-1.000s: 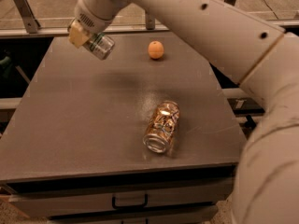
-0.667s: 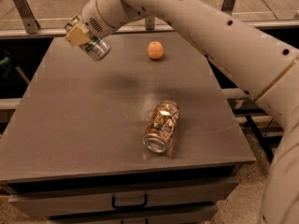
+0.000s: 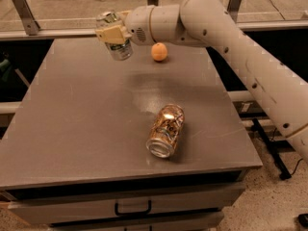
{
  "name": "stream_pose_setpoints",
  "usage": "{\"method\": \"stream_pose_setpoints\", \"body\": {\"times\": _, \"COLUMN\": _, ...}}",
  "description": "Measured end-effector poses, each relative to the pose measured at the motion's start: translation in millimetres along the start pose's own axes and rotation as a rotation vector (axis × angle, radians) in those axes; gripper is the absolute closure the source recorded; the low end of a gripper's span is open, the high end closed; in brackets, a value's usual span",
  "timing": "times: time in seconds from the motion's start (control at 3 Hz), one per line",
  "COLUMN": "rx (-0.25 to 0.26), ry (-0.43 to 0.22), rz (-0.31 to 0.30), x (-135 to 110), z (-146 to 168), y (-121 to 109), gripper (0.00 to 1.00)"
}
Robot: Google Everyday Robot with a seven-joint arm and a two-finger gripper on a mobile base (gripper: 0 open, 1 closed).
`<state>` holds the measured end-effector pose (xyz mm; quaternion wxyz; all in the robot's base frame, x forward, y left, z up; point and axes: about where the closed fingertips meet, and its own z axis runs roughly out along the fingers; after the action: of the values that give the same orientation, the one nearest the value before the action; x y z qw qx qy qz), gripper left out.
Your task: Place 7up can upright
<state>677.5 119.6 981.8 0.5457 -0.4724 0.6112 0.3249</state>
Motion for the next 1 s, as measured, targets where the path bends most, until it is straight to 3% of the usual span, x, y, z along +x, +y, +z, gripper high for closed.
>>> {"method": "stream_pose_setpoints", "body": {"times": 0.33, "rx": 0.004, "ry": -0.016, "rz": -0.072, "x": -0.6, "z": -6.9, "y": -0.4, "gripper": 1.0}}
{"method": "stream_pose_setpoints", "body": {"times": 1.0, "rx": -0.073, "ry": 0.032, "rz": -0.033, "x": 35.8, "z": -31.8, "y": -3.3, "gripper": 1.0}}
